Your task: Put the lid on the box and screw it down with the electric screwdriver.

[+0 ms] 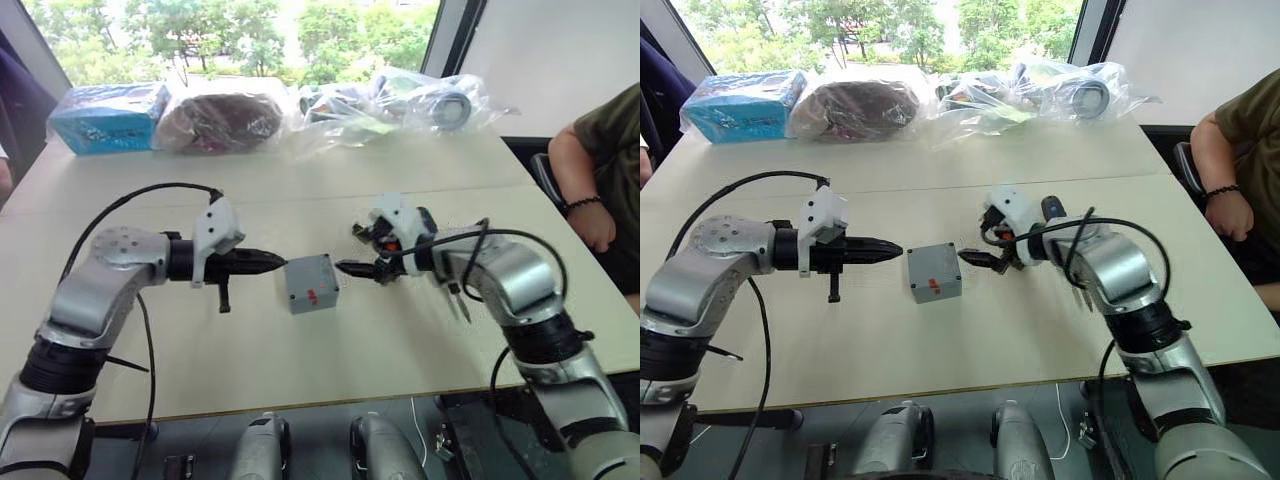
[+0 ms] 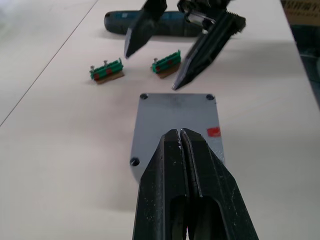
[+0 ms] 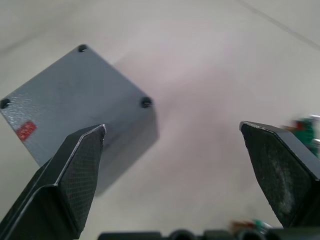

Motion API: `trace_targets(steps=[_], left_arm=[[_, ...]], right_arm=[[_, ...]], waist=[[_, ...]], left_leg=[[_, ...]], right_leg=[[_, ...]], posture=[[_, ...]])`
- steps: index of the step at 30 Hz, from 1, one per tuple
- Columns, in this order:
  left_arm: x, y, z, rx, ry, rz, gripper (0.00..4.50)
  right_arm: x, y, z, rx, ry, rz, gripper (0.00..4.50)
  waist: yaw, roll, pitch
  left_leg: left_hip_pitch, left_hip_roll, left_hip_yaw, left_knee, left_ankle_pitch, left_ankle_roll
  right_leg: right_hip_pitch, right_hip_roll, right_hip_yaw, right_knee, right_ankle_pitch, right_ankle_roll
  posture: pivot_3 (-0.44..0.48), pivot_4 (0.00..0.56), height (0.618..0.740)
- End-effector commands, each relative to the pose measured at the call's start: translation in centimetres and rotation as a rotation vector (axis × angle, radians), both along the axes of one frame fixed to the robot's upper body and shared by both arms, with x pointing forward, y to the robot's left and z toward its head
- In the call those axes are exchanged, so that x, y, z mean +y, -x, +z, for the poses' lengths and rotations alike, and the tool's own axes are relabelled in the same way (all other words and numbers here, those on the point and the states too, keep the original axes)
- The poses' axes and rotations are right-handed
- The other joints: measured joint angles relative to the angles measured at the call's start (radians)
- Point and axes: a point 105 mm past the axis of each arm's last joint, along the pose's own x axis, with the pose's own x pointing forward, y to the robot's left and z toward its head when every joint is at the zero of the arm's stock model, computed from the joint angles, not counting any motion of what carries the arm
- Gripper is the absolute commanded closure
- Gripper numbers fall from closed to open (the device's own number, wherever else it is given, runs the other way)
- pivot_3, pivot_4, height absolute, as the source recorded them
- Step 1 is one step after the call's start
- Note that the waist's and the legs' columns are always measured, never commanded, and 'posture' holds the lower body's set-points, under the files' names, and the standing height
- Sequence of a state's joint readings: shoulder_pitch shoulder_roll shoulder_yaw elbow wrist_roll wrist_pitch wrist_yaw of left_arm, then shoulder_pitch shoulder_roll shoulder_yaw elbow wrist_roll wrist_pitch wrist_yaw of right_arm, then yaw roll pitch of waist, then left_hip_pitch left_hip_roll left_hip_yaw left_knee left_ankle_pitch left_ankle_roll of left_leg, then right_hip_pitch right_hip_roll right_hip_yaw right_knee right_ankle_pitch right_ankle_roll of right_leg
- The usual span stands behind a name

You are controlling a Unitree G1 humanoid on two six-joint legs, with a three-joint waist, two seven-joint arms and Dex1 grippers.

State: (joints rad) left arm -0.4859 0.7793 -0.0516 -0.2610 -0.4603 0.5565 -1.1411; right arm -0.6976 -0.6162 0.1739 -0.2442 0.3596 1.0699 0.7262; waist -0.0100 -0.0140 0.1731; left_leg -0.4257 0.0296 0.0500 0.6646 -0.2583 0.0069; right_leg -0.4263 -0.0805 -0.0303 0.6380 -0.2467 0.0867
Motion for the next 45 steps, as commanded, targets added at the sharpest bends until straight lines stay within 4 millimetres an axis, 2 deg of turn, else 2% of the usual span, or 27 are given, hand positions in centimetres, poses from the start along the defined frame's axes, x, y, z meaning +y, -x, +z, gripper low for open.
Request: trace_targets(steps=[1,4,8,10,13,17,25,28,30,31,33,38,42,45], left_arm=[[-1.2,0.9,2.2,-0.060,0.053,-0.072,4.50],[-1.9,1.2,3.2,-0.078,0.081,-0.113,4.50],[-2.6,1.0,3.8,-0.102,0.097,-0.138,4.50],[-2.9,0.9,3.8,-0.107,0.098,-0.141,4.50],[-3.1,0.8,3.4,-0.120,0.094,-0.138,4.50],[-3.3,1.0,3.2,-0.131,0.100,-0.128,4.50],[-3.7,1.3,3.0,-0.149,0.113,-0.102,4.50],[-3.4,1.4,3.1,-0.158,0.124,-0.083,4.50],[-3.4,1.7,3.6,-0.153,0.158,-0.074,4.50],[-3.4,1.8,3.7,-0.151,0.168,-0.072,4.50],[-3.5,2.0,3.9,-0.152,0.170,-0.068,4.50],[-3.1,1.9,2.9,-0.146,0.139,-0.037,4.50],[-2.3,1.5,2.3,-0.138,0.112,-0.017,4.50],[-1.9,1.1,2.0,-0.120,0.109,-0.008,4.50]], right_arm=[[-2.8,-0.5,4.0,-0.043,0.014,-0.106,0.03],[-7.3,-1.3,4.0,0.111,0.153,-0.291,0.03],[-10.6,-2.1,3.7,0.251,0.231,-0.453,0.03],[-11.6,-2.4,3.3,0.289,0.266,-0.498,0.03],[-12.0,-2.4,1.2,0.389,0.313,-0.468,0.03],[-12.1,-3.0,0.2,0.471,0.294,-0.472,0.03],[-10.8,-3.9,-1.8,0.581,0.290,-0.436,0.03],[-10.5,-4.3,-3.3,0.625,0.317,-0.452,0.03],[-11.1,-4.2,-4.4,0.642,0.368,-0.458,0.03],[-11.3,-4.2,-4.7,0.650,0.379,-0.463,0.40],[-11.8,-4.1,-5.1,0.658,0.399,-0.463,0.83],[-12.2,-4.9,-4.8,0.619,0.420,-0.487,2.51],[-13.3,-6.3,-2.3,0.500,0.407,-0.555,2.59],[-14.1,-7.9,1.0,0.290,0.430,-0.551,2.59]], waist=[[0.000,0.000,0.000],[0.000,0.001,0.000],[-0.003,0.000,0.000],[-0.005,0.001,0.000],[-0.004,0.001,0.000],[-0.003,0.001,0.001],[-0.001,0.001,0.001],[-0.002,0.001,0.001],[-0.003,0.001,0.001],[-0.003,0.000,0.000],[-0.002,0.000,0.000],[-0.003,-0.001,-0.001],[-0.003,-0.001,-0.001],[-0.001,0.002,0.001]], left_leg=[[0.000,0.000,0.000,0.000,0.000,0.000],[0.000,0.000,0.000,0.001,0.000,0.000],[0.000,0.000,0.000,0.001,0.000,0.000],[0.000,0.000,0.001,0.001,0.000,0.000],[0.000,0.000,0.002,0.000,0.000,0.000],[0.000,0.000,0.002,0.000,0.000,0.000],[0.000,0.000,0.002,0.001,0.000,0.000],[0.000,-0.001,0.002,0.001,0.000,0.000],[0.000,-0.001,0.002,0.001,0.000,0.000],[0.000,-0.001,0.002,0.001,0.000,0.000],[0.001,-0.001,0.002,0.002,0.000,0.000],[0.003,-0.001,0.002,0.003,0.000,-0.001],[0.003,-0.001,0.002,0.003,0.001,-0.002],[0.003,-0.002,0.003,0.003,0.003,-0.005]], right_leg=[[0.000,0.000,0.000,0.000,0.000,0.000],[0.000,0.000,0.000,0.001,0.000,0.000],[0.000,0.000,0.000,0.000,0.000,-0.001],[-0.001,0.001,0.001,0.000,0.000,-0.001],[-0.001,0.001,0.001,0.001,0.000,0.000],[-0.001,0.001,0.001,0.001,0.000,0.000],[-0.001,0.001,0.001,0.002,0.000,0.000],[-0.001,0.000,0.001,0.002,0.000,0.000],[-0.001,0.000,0.001,0.003,0.000,0.000],[-0.001,0.000,0.001,0.003,0.000,0.000],[0.000,0.000,0.001,0.004,0.000,0.000],[0.001,0.000,0.001,0.006,0.000,0.000],[0.001,0.000,0.001,0.007,0.000,0.000],[0.001,-0.001,0.001,0.008,0.000,0.000]], posture=[[0.000,0.150,0.740],[0.000,0.150,0.740],[0.000,0.150,0.740],[0.000,0.150,0.740],[0.000,0.150,0.740],[0.000,0.150,0.740],[0.000,0.150,0.740],[0.000,0.150,0.740],[0.000,0.150,0.740],[0.000,0.150,0.740],[0.000,0.150,0.740],[0.000,0.150,0.740],[0.000,0.150,0.740],[0.000,0.150,0.740]])
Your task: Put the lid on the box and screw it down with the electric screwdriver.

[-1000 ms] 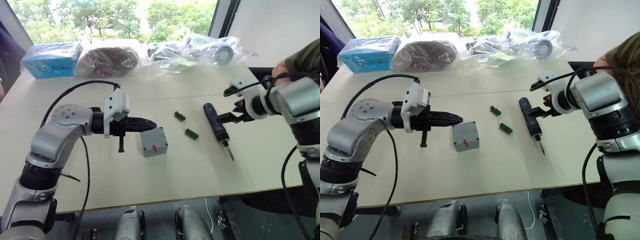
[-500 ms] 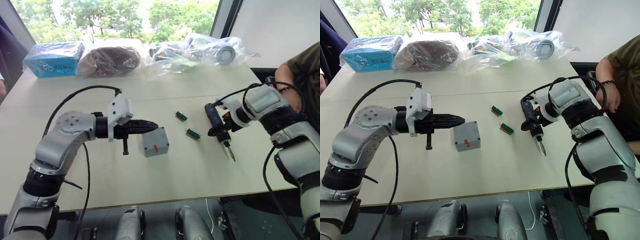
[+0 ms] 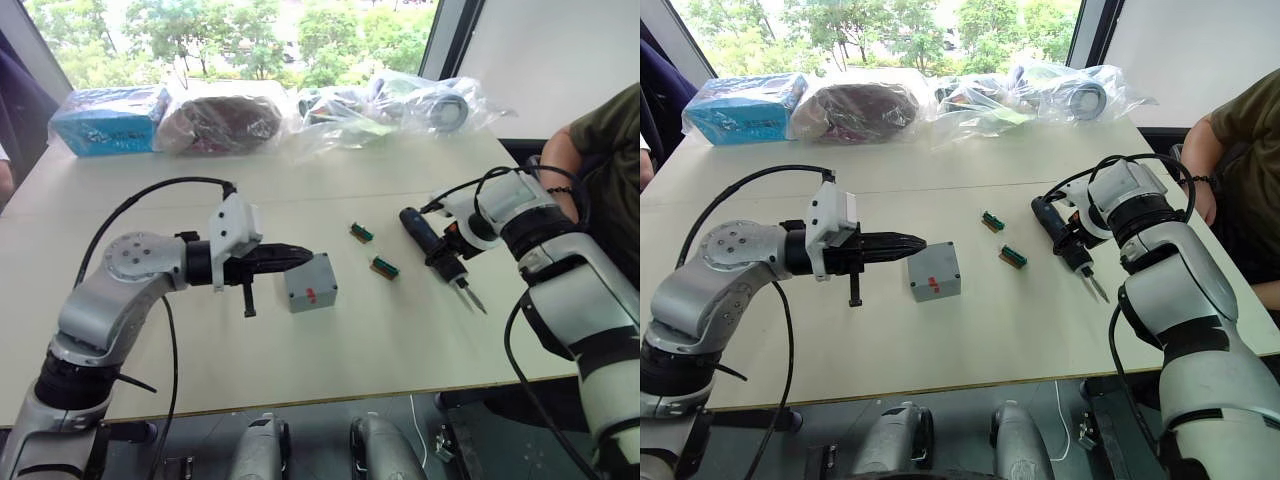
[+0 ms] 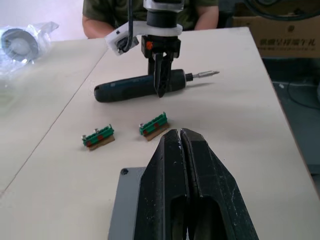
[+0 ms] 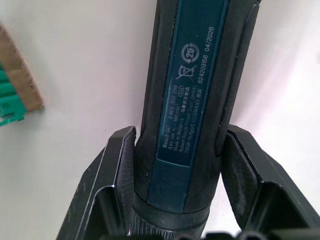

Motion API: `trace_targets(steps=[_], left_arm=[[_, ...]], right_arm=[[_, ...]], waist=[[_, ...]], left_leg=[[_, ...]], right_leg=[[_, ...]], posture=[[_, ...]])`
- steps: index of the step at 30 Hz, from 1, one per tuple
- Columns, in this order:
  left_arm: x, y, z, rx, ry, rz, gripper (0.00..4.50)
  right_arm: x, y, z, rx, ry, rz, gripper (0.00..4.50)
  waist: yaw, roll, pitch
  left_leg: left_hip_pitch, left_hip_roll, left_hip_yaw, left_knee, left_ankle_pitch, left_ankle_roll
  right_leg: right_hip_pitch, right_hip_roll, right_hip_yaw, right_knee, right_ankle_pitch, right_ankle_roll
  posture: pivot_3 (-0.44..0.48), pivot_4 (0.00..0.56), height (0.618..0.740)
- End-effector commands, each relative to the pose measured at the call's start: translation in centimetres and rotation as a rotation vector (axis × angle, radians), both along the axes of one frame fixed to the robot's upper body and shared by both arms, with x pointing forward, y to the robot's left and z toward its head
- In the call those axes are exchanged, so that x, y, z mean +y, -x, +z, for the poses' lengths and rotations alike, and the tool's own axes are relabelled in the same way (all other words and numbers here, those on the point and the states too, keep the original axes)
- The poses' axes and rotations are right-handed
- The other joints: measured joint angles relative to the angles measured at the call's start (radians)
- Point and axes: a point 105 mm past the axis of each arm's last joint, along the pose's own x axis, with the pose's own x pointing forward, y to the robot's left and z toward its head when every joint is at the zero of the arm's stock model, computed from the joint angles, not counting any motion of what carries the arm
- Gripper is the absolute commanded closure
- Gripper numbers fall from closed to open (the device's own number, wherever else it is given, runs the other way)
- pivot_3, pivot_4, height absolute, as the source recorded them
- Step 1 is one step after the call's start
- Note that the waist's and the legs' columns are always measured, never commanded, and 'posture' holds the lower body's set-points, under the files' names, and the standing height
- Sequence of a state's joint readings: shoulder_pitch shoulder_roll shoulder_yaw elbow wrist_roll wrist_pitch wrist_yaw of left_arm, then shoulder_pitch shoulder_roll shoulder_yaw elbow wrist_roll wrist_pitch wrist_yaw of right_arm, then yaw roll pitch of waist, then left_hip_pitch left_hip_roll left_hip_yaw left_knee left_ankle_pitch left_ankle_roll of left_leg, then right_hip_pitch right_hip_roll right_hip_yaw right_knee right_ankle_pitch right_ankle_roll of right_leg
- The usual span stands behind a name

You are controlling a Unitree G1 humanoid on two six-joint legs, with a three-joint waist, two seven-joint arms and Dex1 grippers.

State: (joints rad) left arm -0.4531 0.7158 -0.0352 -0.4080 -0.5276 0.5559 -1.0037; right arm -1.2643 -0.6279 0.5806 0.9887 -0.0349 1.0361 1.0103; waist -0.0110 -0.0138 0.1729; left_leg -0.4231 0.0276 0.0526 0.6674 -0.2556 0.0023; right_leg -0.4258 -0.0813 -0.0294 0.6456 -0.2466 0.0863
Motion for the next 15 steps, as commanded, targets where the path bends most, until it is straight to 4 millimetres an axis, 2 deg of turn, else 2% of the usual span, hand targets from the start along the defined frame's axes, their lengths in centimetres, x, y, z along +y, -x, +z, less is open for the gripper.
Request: trace_targets(steps=[1,3,4,5,8,12,15], left_arm=[[0.7,-0.5,0.0,-0.015,-0.017,0.014,4.50],[1.1,-1.2,-0.8,-0.023,-0.077,0.026,4.50],[1.7,-1.2,-1.0,-0.026,-0.095,0.029,4.50],[1.8,-1.5,-1.0,-0.030,-0.106,0.033,4.50],[2.1,-1.9,-0.9,-0.039,-0.120,0.037,4.50],[2.1,-2.3,-1.7,-0.042,-0.169,0.033,4.50],[2.1,-2.6,-2.0,-0.034,-0.192,0.035,4.50]], right_arm=[[-1.4,-2.3,6.2,-0.297,0.099,0.083,2.59],[1.4,-2.4,10.1,-0.479,-0.018,0.237,2.59],[2.6,-2.1,11.1,-0.526,-0.047,0.280,2.59],[4.5,-1.8,13.2,-0.650,-0.168,0.337,2.59],[7.1,-0.3,17.2,-0.891,-0.372,0.363,2.59],[9.8,2.7,19.5,-1.156,-0.563,0.408,2.59],[12.1,4.8,19.4,-1.272,-0.633,0.437,2.59]], waist=[[0.002,0.004,0.003],[0.000,0.007,0.005],[-0.002,0.009,0.006],[-0.008,0.009,0.007],[-0.019,0.009,0.007],[-0.003,0.009,0.007],[0.008,0.009,0.007]], left_leg=[[-0.002,0.000,0.000,0.000,0.000,-0.001],[-0.004,-0.001,0.000,0.000,0.000,-0.001],[-0.004,-0.001,0.000,-0.001,0.000,-0.001],[-0.004,-0.001,0.000,-0.002,0.000,-0.001],[-0.004,0.003,0.000,-0.004,0.000,-0.001],[-0.004,0.004,-0.001,-0.004,0.001,-0.001],[-0.004,0.003,-0.001,-0.003,0.001,-0.002]], right_leg=[[-0.002,0.000,0.000,0.000,0.000,0.000],[-0.004,0.000,0.000,0.000,0.000,0.000],[-0.005,0.000,0.000,0.001,0.000,0.000],[-0.006,0.000,0.000,0.001,0.000,0.000],[-0.008,0.004,0.001,0.001,0.000,0.000],[-0.008,0.007,0.000,0.003,-0.001,-0.002],[-0.005,0.004,-0.002,0.002,-0.001,-0.002]], posture=[[0.000,0.150,0.740],[0.000,0.150,0.740],[0.000,0.150,0.740],[0.000,0.150,0.740],[0.000,0.150,0.740],[0.000,0.150,0.740],[0.000,0.150,0.740]])
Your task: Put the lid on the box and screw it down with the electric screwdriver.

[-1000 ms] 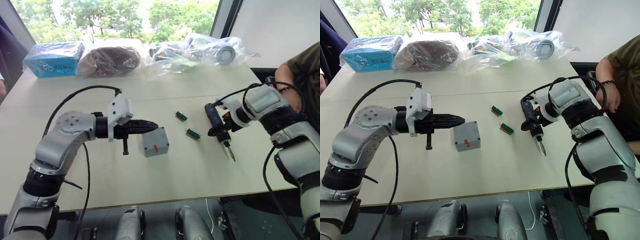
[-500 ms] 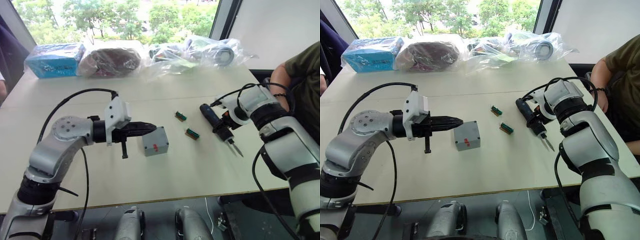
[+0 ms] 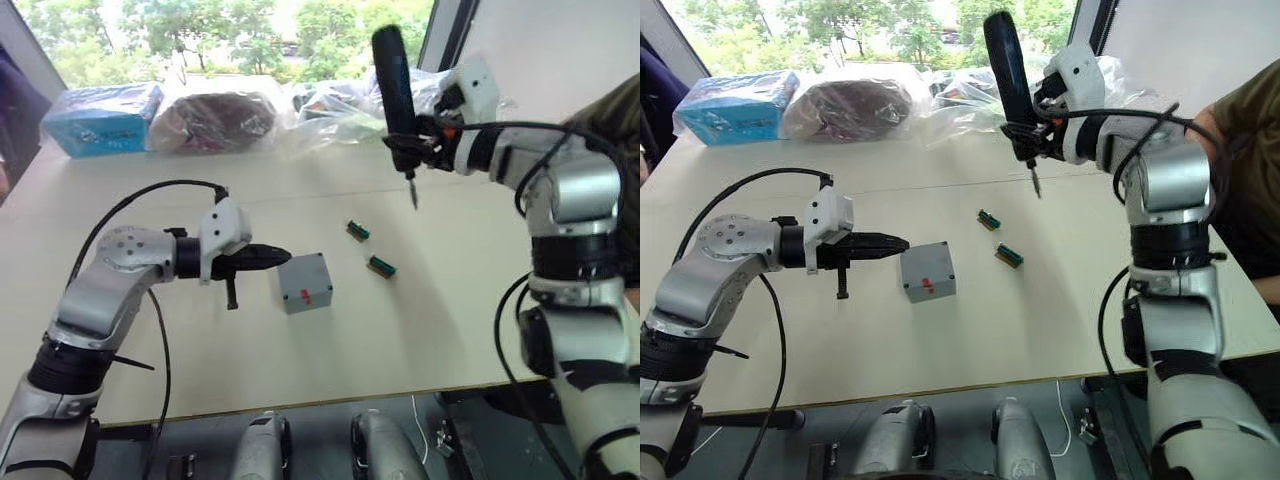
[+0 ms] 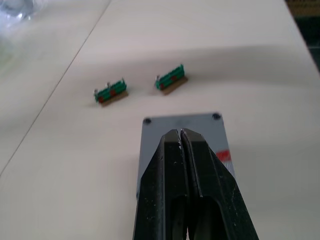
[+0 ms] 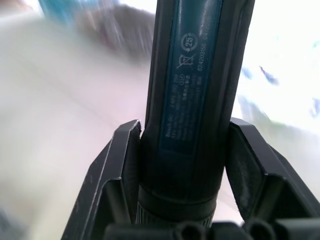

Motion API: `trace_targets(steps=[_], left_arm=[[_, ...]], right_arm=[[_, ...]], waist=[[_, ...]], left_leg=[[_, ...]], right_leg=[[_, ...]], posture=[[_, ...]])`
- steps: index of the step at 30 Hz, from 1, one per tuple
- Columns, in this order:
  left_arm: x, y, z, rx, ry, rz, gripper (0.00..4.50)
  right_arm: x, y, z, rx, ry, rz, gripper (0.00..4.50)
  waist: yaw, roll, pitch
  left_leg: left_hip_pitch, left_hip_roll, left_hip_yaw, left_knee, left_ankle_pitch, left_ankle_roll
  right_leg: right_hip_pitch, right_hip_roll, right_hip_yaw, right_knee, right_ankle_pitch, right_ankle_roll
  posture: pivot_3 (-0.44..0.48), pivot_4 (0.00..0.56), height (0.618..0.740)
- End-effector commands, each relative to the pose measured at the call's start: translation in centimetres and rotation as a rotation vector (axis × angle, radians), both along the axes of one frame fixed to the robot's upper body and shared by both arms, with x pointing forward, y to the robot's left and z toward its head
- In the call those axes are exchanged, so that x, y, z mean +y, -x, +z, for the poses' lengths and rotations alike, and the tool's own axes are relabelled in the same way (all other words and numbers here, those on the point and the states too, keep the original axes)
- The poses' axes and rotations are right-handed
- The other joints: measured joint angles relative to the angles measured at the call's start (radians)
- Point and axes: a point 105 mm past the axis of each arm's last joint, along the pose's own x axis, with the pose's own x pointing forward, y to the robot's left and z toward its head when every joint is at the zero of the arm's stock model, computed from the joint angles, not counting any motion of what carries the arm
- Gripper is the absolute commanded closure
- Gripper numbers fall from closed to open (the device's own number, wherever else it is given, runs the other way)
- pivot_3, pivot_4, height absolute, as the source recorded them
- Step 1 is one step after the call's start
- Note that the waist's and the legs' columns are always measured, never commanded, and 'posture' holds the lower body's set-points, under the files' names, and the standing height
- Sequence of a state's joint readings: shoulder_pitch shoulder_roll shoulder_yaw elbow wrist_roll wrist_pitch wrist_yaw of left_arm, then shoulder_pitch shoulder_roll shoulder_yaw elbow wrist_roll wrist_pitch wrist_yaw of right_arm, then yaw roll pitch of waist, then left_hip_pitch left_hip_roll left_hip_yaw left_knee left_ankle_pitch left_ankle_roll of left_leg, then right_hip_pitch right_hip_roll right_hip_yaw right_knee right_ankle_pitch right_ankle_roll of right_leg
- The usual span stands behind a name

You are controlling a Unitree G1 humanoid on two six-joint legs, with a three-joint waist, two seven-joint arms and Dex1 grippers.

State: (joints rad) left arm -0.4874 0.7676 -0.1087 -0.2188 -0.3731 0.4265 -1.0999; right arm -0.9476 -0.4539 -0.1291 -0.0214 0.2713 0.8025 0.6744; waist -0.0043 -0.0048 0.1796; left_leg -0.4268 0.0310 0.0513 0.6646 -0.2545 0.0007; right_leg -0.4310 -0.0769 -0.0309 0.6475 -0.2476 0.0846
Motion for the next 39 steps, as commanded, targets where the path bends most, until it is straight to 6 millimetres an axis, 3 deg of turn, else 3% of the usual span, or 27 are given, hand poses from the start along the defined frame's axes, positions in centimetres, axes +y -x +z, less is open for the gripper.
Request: trace_targets(steps=[1,5,13,22,27,39], left_arm=[[0.0,-0.4,0.3,-0.037,-0.041,-0.006,4.50],[0.0,-1.0,-0.5,-0.023,-0.040,0.007,4.50],[-0.8,-2.0,-2.6,0.060,0.018,0.007,4.50],[-2.1,-3.1,-4.9,0.065,-0.018,-0.012,4.50],[-2.4,-3.1,-4.8,0.063,-0.016,-0.025,4.50],[-2.4,-3.0,-4.9,0.069,-0.018,-0.034,4.50]], right_arm=[[2.2,3.5,2.8,-0.249,-0.071,0.046,2.59],[4.5,5.1,1.4,-0.275,-0.193,0.118,2.59],[7.6,6.2,-1.5,-0.275,-0.198,0.180,2.59],[8.4,5.5,-4.2,-0.225,-0.249,0.128,2.59],[8.6,5.6,-5.5,-0.208,-0.226,0.124,2.59],[8.4,5.4,-6.4,-0.190,-0.239,0.107,2.59]], waist=[[0.000,0.000,0.000],[-0.002,0.000,0.000],[-0.008,0.000,0.000],[-0.006,-0.001,0.000],[-0.008,-0.001,0.000],[-0.008,-0.001,0.000]], left_leg=[[0.000,-0.001,0.001,0.001,0.000,0.000],[0.000,-0.003,0.001,0.002,0.000,0.000],[0.000,-0.003,0.000,0.002,0.000,0.000],[0.001,-0.003,0.000,0.002,0.000,0.000],[0.001,-0.003,0.000,0.002,0.000,0.000],[0.001,-0.003,0.000,0.002,0.000,0.000]], right_leg=[[0.000,-0.002,0.000,0.000,0.000,0.001],[0.001,-0.004,0.001,0.000,0.001,0.002],[0.001,-0.003,0.001,0.000,0.001,0.002],[0.002,-0.003,0.001,0.000,0.001,0.002],[0.002,-0.003,0.001,0.000,0.001,0.002],[0.002,-0.003,0.001,0.000,0.001,0.002]], posture=[[0.000,0.150,0.740],[0.000,0.150,0.740],[0.000,0.150,0.740],[0.000,0.150,0.740],[0.000,0.150,0.740],[0.000,0.150,0.740]])
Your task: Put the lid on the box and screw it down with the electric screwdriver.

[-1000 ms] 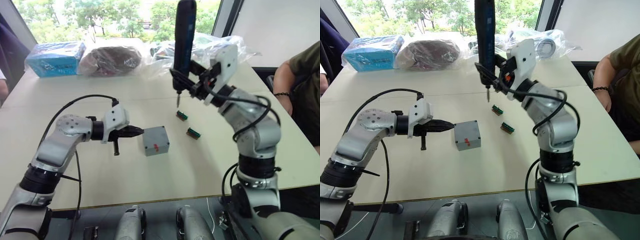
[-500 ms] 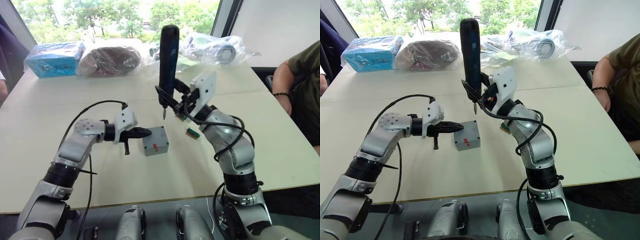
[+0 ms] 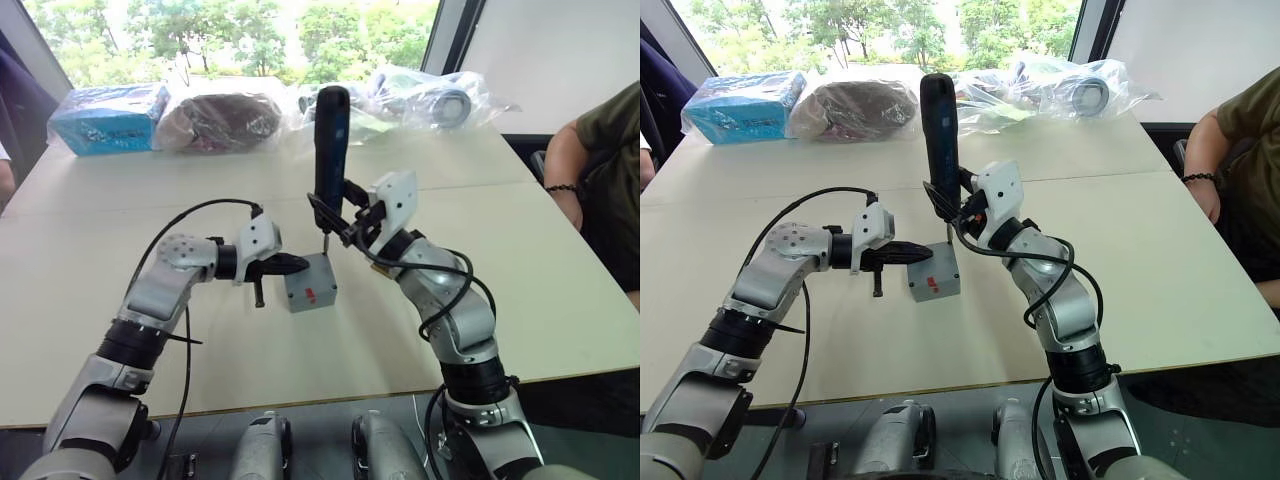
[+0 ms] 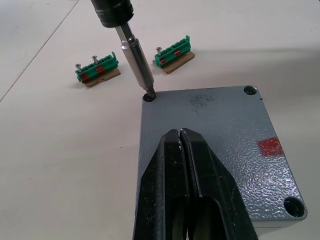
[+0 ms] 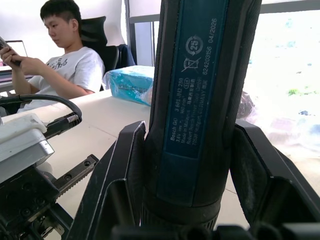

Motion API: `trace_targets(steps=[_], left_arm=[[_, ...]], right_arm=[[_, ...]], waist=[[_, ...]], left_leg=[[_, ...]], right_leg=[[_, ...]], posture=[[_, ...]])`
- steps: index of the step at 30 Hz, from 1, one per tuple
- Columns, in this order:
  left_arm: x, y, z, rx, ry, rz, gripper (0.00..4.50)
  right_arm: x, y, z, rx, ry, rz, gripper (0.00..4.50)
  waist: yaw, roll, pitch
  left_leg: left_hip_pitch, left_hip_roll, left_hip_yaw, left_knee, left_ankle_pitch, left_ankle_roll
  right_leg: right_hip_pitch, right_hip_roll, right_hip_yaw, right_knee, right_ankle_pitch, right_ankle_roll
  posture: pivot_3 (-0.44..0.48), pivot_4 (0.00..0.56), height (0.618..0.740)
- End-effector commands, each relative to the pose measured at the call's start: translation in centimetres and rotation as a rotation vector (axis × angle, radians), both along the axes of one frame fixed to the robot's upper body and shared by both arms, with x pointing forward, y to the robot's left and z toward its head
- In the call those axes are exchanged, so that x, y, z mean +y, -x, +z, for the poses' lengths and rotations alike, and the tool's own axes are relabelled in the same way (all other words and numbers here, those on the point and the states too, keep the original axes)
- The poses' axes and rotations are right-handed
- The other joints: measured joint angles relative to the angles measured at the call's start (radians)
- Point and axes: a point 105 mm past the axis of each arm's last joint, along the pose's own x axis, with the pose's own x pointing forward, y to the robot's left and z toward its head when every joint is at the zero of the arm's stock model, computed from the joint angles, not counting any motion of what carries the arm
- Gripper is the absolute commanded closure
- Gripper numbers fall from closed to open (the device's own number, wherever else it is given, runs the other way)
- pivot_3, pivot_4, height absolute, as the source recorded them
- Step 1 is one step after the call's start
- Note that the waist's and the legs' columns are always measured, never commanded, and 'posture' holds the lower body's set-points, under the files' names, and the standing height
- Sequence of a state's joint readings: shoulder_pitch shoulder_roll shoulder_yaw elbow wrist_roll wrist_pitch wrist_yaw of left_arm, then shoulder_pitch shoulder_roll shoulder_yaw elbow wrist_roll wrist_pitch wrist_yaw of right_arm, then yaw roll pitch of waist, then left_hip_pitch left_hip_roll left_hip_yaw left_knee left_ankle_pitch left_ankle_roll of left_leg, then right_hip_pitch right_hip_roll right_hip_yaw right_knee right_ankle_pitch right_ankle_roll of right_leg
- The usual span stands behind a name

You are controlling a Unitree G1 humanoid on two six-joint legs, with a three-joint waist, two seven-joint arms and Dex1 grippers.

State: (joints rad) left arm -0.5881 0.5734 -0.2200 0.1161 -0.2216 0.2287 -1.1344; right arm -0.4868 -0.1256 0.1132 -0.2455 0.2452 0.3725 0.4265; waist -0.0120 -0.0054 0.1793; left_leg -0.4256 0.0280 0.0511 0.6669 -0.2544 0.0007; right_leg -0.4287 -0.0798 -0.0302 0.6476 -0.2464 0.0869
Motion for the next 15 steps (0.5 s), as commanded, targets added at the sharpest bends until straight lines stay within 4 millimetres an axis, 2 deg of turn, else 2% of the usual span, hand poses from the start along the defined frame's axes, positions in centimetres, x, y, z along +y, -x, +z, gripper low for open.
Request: trace_targets(steps=[1,15], left_arm=[[0.0,0.2,-1.0,0.028,-0.034,-0.002,4.50],[0.1,0.4,-1.2,0.035,-0.046,-0.008,4.50]], right_arm=[[0.2,0.6,2.0,-0.091,-0.041,0.011,2.59],[0.5,0.3,0.9,-0.101,-0.007,0.013,2.59]], waist=[[0.000,0.000,0.000],[0.000,0.000,0.000]], left_leg=[[0.000,0.000,0.000,0.000,0.000,0.000],[0.000,0.000,0.000,0.000,0.000,0.000]], right_leg=[[0.000,0.000,0.000,0.000,0.000,0.000],[0.000,0.000,0.000,0.000,0.000,0.000]], posture=[[0.000,0.150,0.740],[0.000,0.150,0.740]])
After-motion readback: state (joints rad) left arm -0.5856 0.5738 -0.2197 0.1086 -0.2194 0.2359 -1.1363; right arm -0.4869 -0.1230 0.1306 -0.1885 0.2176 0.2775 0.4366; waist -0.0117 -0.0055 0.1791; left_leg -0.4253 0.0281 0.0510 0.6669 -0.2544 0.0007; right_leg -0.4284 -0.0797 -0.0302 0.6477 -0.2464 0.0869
